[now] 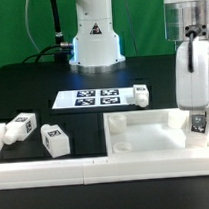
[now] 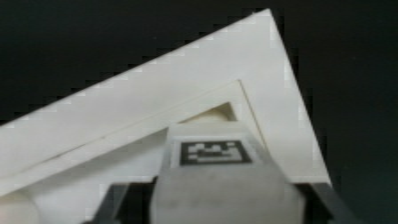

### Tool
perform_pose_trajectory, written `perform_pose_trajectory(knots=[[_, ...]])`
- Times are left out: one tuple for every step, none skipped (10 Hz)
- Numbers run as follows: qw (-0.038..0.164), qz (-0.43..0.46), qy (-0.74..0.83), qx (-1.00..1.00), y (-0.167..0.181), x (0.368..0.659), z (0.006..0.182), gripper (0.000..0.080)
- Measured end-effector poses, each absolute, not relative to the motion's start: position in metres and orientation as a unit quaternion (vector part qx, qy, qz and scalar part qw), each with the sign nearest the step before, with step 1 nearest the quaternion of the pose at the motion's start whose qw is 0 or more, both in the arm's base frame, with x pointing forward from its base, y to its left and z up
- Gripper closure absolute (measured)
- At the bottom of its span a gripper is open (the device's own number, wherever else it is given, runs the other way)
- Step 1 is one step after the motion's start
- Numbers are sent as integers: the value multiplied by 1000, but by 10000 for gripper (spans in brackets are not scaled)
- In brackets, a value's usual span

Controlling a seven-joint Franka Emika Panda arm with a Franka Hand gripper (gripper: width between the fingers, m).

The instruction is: Assemble one leg

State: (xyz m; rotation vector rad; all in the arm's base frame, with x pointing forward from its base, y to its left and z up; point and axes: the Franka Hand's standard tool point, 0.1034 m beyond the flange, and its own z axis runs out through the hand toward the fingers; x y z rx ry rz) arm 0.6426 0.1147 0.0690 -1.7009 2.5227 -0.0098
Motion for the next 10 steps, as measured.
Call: perform_pose_trajectory(knots=[[49, -5, 812, -582, 115, 643, 69, 343], [49, -8, 783, -621, 118, 643, 71, 214], [45, -18, 722, -691, 119, 643, 74, 214], [45, -30, 650, -758, 123, 644, 75, 163], [41, -33, 583, -811, 126, 641, 74, 152], [40, -34, 561, -826, 127, 639, 73, 152], [38, -36, 533, -845, 125, 640, 73, 151], [36, -38, 503, -863, 124, 640, 73, 151], [31, -40, 468, -882, 123, 640, 73, 151], [26, -43, 409, -911, 119, 641, 73, 151]])
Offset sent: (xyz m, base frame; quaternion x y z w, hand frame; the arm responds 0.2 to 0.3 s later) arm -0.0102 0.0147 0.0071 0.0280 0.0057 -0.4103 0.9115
